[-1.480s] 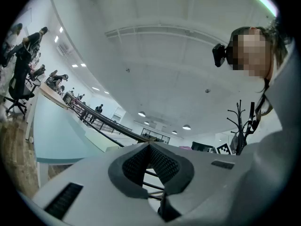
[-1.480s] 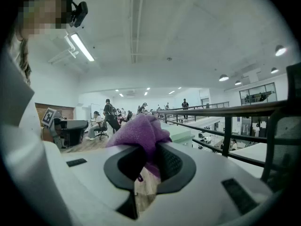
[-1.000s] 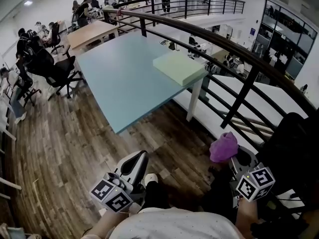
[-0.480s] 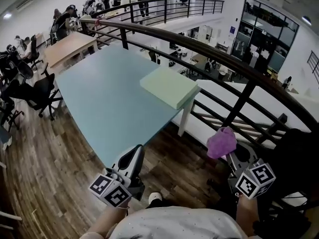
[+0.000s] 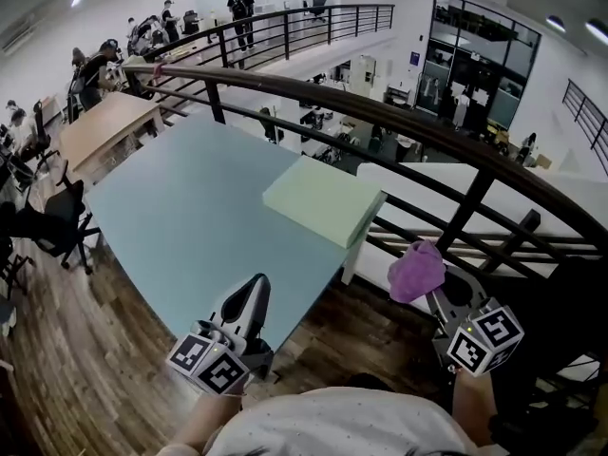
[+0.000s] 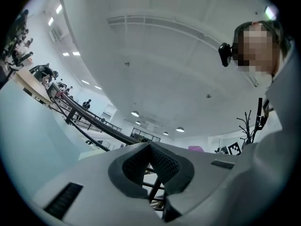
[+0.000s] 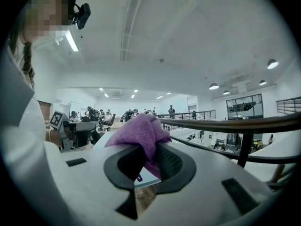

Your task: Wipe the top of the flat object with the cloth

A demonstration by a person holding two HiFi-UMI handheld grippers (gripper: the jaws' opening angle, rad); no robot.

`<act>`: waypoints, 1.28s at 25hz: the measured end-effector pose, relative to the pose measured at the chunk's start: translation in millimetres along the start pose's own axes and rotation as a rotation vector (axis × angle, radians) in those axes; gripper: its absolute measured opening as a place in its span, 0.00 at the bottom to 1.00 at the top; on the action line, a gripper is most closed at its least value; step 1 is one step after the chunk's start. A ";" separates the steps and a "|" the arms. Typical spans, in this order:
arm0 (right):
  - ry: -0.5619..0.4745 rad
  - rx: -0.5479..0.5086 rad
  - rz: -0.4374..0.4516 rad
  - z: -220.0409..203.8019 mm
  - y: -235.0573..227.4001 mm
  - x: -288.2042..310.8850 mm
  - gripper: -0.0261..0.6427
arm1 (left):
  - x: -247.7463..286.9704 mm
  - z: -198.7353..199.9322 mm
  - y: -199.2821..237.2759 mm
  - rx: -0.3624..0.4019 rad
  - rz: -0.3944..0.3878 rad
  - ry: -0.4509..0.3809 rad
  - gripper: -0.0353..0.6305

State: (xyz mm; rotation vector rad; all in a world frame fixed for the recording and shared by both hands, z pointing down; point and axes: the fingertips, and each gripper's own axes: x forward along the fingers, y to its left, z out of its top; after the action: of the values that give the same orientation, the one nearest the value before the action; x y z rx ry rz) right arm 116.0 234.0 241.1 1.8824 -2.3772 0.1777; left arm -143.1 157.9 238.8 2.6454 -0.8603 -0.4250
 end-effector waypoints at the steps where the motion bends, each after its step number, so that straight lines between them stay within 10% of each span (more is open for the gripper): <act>1: 0.008 0.004 0.002 -2.1 -0.5 4.5 0.11 | 2.2 -0.3 3.8 -0.011 -0.003 -0.005 0.06; 22: 0.007 -0.186 0.419 48.4 -36.2 318.5 0.11 | 99.7 9.8 186.4 -0.013 0.359 -0.088 0.06; 32: 0.131 -0.039 0.703 -27.2 -19.3 439.8 0.11 | 169.0 -78.8 270.7 -0.010 0.552 0.222 0.10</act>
State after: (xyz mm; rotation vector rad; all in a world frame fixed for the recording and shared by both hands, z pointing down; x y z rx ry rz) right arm 34.6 -188.9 336.0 0.9089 -2.8023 0.2902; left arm -121.1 -135.1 386.0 2.2515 -1.4335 0.0052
